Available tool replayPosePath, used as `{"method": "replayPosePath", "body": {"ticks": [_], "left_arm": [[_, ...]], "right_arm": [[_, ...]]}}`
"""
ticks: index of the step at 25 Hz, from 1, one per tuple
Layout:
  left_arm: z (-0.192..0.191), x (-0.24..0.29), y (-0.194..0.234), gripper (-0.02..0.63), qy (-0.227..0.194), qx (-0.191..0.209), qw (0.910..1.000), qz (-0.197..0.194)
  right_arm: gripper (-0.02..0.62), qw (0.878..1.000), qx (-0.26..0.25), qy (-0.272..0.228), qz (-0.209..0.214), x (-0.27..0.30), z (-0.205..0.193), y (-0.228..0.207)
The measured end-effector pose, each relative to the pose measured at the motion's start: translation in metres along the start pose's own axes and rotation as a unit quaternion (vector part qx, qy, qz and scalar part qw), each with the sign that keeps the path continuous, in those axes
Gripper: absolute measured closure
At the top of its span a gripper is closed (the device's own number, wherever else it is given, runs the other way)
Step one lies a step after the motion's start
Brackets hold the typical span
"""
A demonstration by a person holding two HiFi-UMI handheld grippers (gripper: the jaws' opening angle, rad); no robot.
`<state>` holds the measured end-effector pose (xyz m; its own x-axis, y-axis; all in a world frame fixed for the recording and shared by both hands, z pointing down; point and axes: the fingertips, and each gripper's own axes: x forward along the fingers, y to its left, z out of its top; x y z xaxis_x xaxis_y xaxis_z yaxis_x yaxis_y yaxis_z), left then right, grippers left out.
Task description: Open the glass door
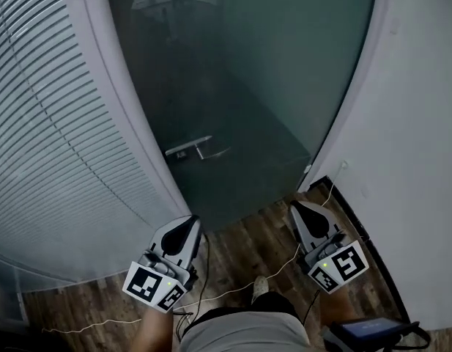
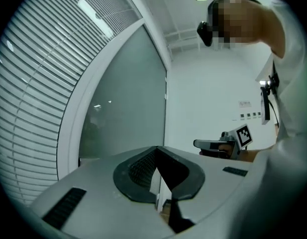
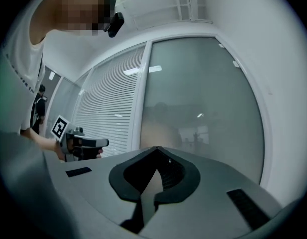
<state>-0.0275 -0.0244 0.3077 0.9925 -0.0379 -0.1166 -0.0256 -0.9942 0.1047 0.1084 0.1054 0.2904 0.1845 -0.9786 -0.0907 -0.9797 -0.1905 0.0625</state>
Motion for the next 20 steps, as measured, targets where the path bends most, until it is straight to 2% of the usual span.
{"method": "replayPosePath", "body": {"ticks": [6, 10, 15, 20], "left_arm": [[0.013, 0.042, 0.024, 0.606, -0.006, 0.014, 0.9963, 0.085], [0.013, 0.049, 0.039, 0.605, 0.002, 0.021, 0.9911, 0.131], [0.010, 0.051, 0.058, 0.605, 0.006, 0.022, 0.9870, 0.159], [0.005, 0.040, 0.078, 0.605, 0.006, 0.019, 0.9860, 0.166]], "right_arm": [[0.595, 0.997, 0.009, 0.000, 0.076, 0.058, 0.001, -0.059], [0.595, 0.993, 0.018, -0.001, 0.118, 0.094, -0.005, -0.075], [0.595, 0.987, 0.026, -0.002, 0.157, 0.129, -0.012, -0.072], [0.595, 0.985, 0.014, 0.006, 0.173, 0.152, -0.018, -0.052]]}}
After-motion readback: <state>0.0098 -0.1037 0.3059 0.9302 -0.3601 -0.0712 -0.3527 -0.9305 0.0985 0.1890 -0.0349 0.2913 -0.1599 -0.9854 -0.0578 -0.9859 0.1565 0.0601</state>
